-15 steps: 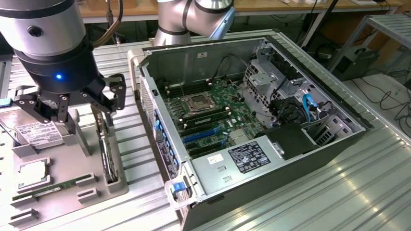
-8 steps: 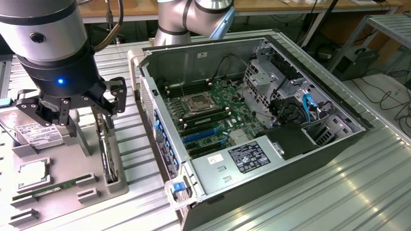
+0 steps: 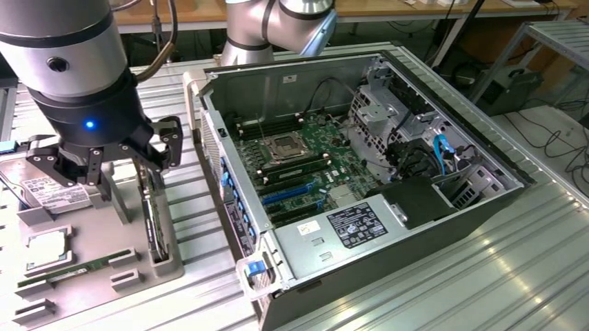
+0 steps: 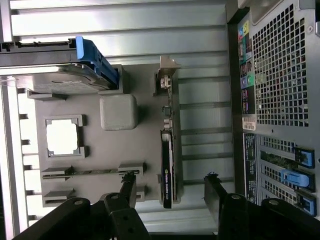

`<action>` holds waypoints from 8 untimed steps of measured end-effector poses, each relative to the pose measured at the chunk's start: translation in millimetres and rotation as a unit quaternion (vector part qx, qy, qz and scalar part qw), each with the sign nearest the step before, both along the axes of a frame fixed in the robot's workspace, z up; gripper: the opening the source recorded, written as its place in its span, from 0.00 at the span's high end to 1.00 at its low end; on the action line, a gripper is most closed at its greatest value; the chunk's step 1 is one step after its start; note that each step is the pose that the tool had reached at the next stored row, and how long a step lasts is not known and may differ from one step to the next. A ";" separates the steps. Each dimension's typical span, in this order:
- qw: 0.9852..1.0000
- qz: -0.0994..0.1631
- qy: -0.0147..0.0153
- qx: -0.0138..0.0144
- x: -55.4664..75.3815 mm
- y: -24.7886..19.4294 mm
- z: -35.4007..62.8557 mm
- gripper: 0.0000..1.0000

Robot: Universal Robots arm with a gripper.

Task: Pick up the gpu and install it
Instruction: 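Pick up the gpu and move the gpu toward the slot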

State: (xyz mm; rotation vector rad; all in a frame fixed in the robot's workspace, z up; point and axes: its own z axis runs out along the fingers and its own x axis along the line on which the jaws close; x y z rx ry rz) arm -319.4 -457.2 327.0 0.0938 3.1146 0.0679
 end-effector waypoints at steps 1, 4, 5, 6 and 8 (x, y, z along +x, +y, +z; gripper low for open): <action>1.000 0.000 0.000 0.000 0.0 -0.6 -0.7 0.34; 1.000 0.000 0.000 0.000 0.0 -2.0 -2.8 0.34; 1.000 0.001 0.000 0.000 0.0 -2.4 -3.3 0.34; 1.000 0.001 0.000 0.000 -0.1 -2.7 -4.0 0.34; 1.000 0.001 0.000 0.000 0.0 -3.3 -5.3 0.34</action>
